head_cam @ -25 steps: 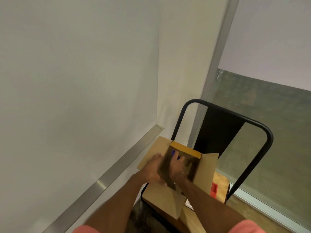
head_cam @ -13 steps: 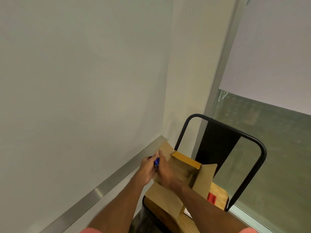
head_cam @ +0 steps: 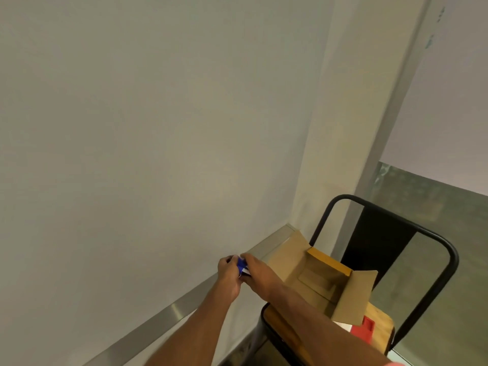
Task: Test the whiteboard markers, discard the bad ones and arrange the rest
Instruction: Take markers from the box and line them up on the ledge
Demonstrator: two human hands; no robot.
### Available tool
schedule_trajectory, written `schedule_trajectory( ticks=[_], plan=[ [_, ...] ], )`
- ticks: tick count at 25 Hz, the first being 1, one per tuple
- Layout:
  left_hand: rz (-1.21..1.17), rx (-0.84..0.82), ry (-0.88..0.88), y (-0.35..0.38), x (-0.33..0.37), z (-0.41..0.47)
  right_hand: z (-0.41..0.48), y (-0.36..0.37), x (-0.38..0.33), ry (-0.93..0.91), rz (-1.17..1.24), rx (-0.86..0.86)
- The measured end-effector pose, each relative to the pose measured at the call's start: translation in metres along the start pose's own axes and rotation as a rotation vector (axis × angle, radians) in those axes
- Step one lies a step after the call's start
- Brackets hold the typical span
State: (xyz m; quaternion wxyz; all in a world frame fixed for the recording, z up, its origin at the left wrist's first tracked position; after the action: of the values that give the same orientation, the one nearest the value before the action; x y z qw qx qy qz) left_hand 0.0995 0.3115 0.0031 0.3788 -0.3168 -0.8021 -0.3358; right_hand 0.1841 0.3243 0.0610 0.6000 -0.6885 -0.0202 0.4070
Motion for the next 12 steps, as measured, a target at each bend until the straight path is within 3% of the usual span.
schedule_trajectory(
  ticks=[8, 12],
  plan=[
    [-0.121, 0.132, 0.067, -0.086, 0.019, -0.024, -0.012, 0.031, -0.077, -0.206, -0.046, 0.040],
    [-0.177, 0.203, 0.083, -0.121, 0.018, -0.036, -0.018, 0.053, -0.096, -0.210, -0.143, 0.001]
  ],
)
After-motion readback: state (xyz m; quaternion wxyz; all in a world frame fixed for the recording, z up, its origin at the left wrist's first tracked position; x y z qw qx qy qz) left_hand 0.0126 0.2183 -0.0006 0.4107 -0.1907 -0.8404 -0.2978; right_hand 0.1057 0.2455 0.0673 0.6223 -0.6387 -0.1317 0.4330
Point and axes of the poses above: each hand's wrist, its own z-axis towards the middle knuckle, its own y-axis out of the palm, x = y × z, the point moved 10 cm from there along z, towards the middle knuckle, and after that the axes turned 1 degree about x, right-handed, at the moved point
